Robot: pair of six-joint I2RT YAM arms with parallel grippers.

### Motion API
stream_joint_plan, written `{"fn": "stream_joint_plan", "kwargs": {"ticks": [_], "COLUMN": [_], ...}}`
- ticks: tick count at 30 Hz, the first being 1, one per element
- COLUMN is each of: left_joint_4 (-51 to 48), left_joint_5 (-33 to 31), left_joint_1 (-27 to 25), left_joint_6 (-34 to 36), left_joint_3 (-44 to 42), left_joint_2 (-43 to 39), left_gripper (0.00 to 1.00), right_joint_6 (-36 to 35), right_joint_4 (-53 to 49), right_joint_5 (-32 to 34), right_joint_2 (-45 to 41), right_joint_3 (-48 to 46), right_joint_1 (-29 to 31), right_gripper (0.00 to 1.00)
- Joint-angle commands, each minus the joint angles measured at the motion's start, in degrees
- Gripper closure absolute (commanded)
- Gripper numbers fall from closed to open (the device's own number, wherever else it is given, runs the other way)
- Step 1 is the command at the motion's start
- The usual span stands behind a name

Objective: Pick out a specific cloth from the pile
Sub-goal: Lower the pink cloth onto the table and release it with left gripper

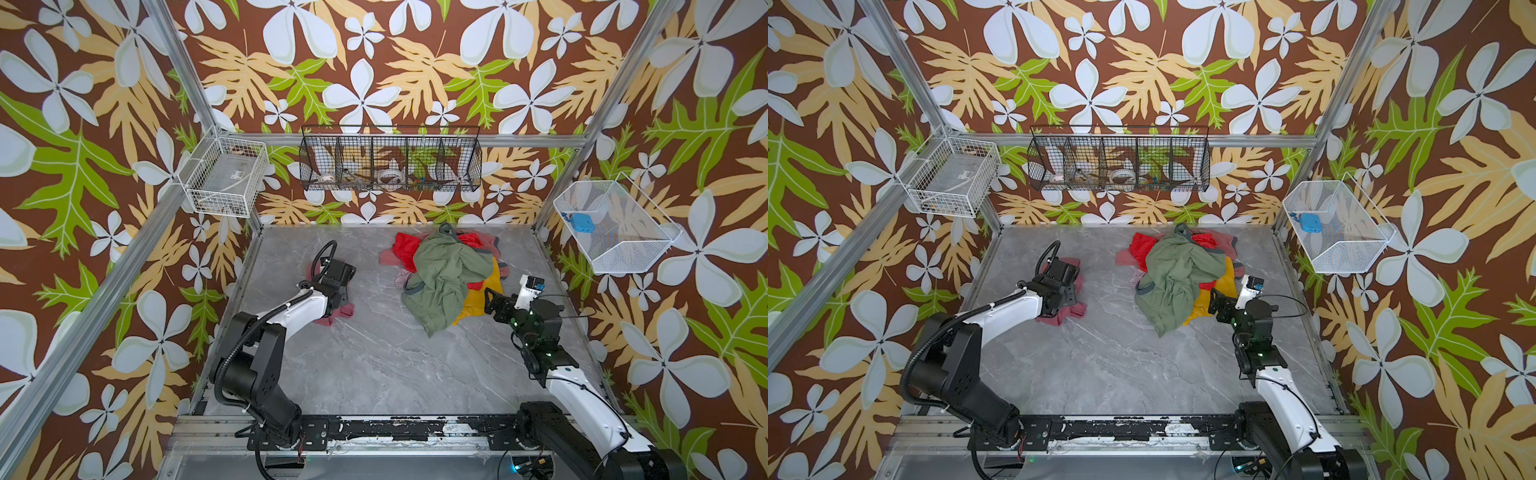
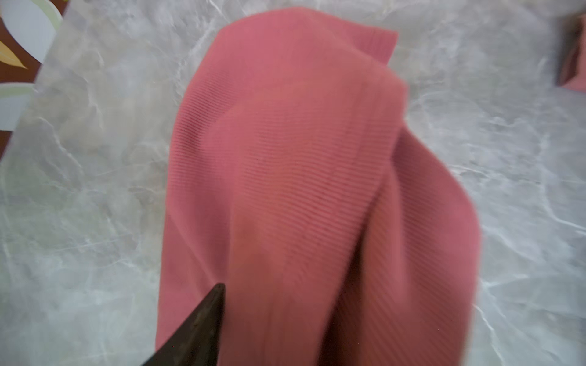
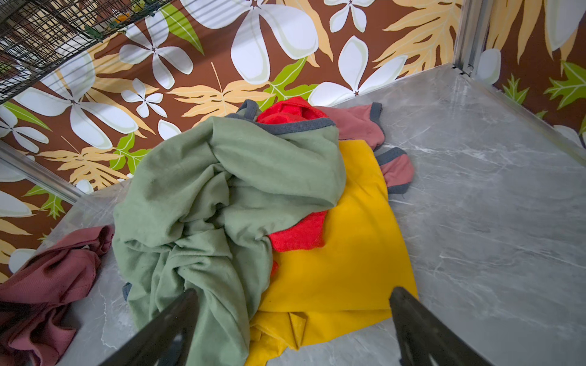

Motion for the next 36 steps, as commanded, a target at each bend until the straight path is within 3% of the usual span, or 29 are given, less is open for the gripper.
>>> {"fn": "stream_joint_plan", "kwargs": {"ticks": [1, 8, 15, 17, 29, 36], "left_joint_4": [-2.68, -1.66, -1.42, -2.16, -3.47, -2.94], "left_joint_5": [-2.19, 0.68, 7.63, 9.37, 9.14, 7.54], "left_joint_1": [-0.25, -0.19, 2.38, 3.0, 5.51, 8.09], "left_joint_6": [-0.08, 3.43, 7.04, 7.4, 5.11, 8.27], "left_joint_3": [0.2, 0.2, 5.53, 7.14, 11.0, 15.49], "left_joint_2": [-2.64, -6.75, 2.9, 6.47, 16.01, 19.17], "left_gripper": [0.3, 0.33, 0.61, 0.65, 0.66, 0.66], "right_joint_6": [-0.39, -0.17, 0.14, -0.12, -1.87, -3.28], "right_joint_4": [-0.12, 0.05, -0.27, -0.94, -2.92, -3.03], "right_joint_5": [0.81, 0.85, 0.5, 0.76, 2.65, 3.57], "right_joint_2": [0.23, 0.63, 0.95, 0.56, -0.5, 0.49], "right_joint_3": [0.39, 0.58, 0.93, 1.19, 0.73, 0.98], "right_joint_1": [0.02, -0.01, 0.06, 0.04, 0.06, 0.0], "right_gripper": [0.06, 0.06, 0.06, 0.06, 0.06, 0.06]}}
